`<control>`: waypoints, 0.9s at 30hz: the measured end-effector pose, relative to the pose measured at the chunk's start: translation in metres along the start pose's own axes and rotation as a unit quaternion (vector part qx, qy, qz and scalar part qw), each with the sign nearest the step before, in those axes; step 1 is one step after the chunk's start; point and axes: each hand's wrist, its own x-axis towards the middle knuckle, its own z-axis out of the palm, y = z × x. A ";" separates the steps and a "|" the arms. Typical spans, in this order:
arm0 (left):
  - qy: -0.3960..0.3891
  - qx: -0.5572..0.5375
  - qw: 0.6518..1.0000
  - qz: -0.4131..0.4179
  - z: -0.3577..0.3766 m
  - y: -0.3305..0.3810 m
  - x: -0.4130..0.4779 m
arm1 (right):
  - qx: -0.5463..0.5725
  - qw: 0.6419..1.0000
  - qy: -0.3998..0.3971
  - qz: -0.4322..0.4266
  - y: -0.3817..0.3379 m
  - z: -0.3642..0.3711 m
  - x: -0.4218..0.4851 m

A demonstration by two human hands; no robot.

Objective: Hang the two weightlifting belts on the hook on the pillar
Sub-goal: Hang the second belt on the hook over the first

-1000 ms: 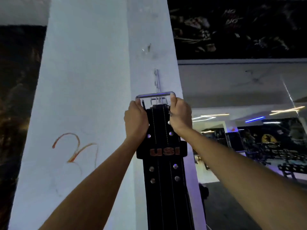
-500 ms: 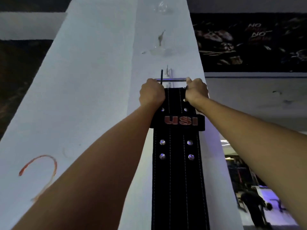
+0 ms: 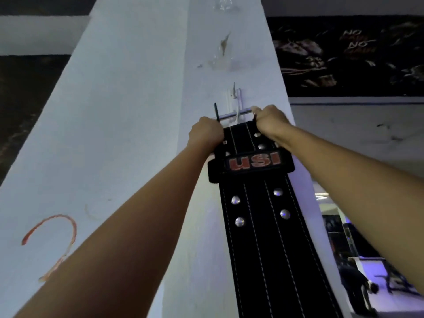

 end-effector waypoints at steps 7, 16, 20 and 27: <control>-0.094 -0.315 0.943 0.057 -0.018 -0.024 -0.032 | 0.300 0.934 -0.192 0.015 0.035 -0.016 -0.039; 0.006 -0.304 0.952 -0.025 -0.012 -0.015 -0.020 | 0.243 0.969 -0.052 0.004 0.026 -0.013 -0.029; -0.024 -0.302 0.950 -0.071 -0.012 -0.005 -0.011 | 0.188 0.980 0.036 0.057 0.019 -0.009 -0.011; -0.012 -0.321 0.943 -0.090 -0.007 0.000 -0.002 | 0.176 0.981 -0.002 0.083 0.021 -0.008 0.006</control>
